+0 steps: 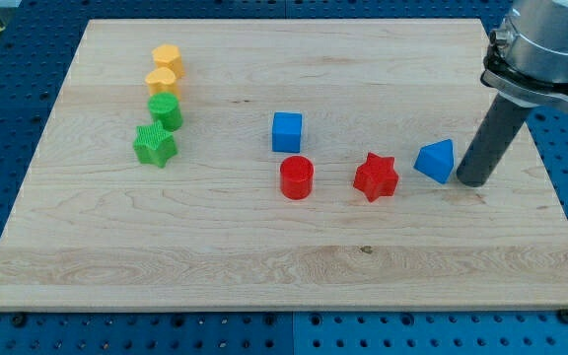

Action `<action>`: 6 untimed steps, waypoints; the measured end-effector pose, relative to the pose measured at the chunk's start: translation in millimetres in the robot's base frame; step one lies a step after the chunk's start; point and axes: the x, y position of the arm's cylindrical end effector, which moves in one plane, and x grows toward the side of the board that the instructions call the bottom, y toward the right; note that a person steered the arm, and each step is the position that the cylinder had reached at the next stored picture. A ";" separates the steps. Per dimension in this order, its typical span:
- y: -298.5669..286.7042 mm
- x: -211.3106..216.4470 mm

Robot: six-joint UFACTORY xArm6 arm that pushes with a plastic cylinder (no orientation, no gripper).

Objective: Slide the blue triangle parallel to the blue cube

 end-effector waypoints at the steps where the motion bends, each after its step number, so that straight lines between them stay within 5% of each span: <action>1: -15.2 0.0; 6: -67.4 -32.3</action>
